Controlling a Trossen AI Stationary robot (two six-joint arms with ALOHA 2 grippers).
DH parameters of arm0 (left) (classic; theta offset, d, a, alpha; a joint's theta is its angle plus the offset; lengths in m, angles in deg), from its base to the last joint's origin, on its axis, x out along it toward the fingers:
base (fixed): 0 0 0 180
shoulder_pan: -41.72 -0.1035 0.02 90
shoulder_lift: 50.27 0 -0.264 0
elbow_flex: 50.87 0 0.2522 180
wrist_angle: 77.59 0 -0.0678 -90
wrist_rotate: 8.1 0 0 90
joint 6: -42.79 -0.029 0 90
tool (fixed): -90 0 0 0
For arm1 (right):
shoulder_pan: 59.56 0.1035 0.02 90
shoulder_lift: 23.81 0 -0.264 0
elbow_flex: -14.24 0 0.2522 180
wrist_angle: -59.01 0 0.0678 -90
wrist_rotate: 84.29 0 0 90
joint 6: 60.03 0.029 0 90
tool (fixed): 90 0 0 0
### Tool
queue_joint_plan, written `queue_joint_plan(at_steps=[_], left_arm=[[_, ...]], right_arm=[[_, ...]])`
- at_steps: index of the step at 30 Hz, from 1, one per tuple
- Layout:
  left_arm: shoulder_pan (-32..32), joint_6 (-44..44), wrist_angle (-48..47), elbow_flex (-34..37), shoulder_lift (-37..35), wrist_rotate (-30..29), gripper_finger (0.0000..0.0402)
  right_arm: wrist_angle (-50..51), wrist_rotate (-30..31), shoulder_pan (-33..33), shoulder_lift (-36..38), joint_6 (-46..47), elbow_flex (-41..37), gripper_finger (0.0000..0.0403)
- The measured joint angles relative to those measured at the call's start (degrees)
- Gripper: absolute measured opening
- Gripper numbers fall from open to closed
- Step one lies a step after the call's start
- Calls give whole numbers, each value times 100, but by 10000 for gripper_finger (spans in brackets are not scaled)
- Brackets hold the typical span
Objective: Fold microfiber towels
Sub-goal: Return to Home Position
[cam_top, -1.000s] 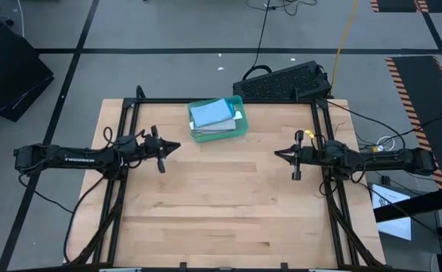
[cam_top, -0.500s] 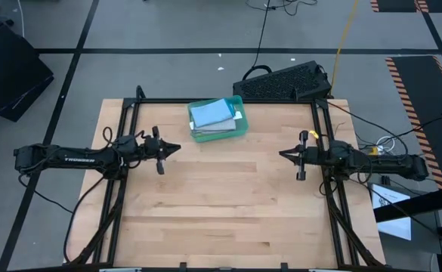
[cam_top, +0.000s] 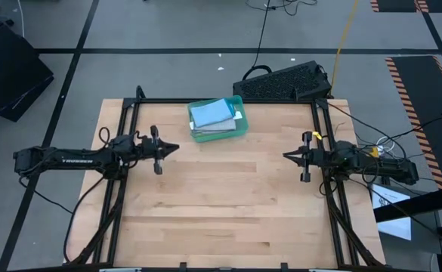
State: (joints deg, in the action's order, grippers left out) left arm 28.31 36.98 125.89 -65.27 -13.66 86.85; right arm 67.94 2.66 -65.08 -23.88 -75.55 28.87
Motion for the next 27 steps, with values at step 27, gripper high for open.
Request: queue_joint_plan(at_steps=[27], left_arm=[[0,-101,-1642,2,-1078,560,26]], right_arm=[[274,-4,0,-20,731,0,2]])
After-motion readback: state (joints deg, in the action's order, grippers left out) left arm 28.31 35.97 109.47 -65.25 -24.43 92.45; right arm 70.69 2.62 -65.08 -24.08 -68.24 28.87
